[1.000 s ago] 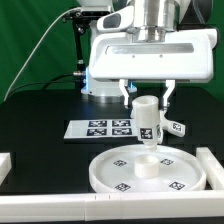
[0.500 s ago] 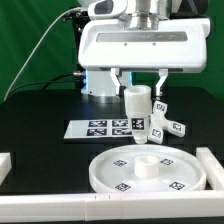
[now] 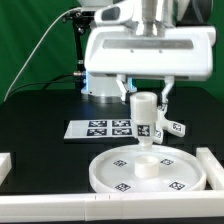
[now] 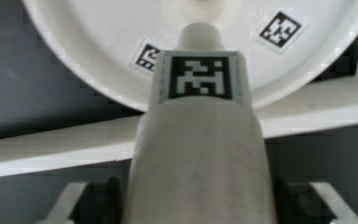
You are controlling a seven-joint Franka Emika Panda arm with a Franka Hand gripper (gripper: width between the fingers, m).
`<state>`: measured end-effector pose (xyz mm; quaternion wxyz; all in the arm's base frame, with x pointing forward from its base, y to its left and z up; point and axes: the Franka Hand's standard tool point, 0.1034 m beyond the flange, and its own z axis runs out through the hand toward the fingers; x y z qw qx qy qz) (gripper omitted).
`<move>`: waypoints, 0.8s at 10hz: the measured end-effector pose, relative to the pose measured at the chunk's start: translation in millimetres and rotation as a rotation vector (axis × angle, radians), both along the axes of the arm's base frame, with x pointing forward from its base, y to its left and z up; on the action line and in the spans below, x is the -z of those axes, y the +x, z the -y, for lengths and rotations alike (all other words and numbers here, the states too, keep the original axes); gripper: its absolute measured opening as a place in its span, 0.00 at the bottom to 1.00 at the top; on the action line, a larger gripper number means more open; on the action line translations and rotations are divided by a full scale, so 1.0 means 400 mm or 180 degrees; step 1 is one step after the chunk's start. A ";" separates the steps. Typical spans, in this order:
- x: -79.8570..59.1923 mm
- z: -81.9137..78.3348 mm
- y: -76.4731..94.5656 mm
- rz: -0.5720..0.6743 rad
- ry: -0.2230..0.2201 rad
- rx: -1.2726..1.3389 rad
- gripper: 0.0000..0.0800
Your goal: Assemble round table
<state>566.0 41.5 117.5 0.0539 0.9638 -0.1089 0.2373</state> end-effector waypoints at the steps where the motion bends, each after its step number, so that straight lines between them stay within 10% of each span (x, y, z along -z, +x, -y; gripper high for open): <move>1: 0.021 -0.009 -0.007 -0.0012 -0.0046 -0.0025 0.51; 8: 0.024 -0.024 -0.002 0.0140 -0.0097 -0.0016 0.51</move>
Offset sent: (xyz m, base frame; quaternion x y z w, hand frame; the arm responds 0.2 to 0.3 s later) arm -0.0101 -0.0025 -0.0015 -0.0235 -0.0027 -0.0057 0.9997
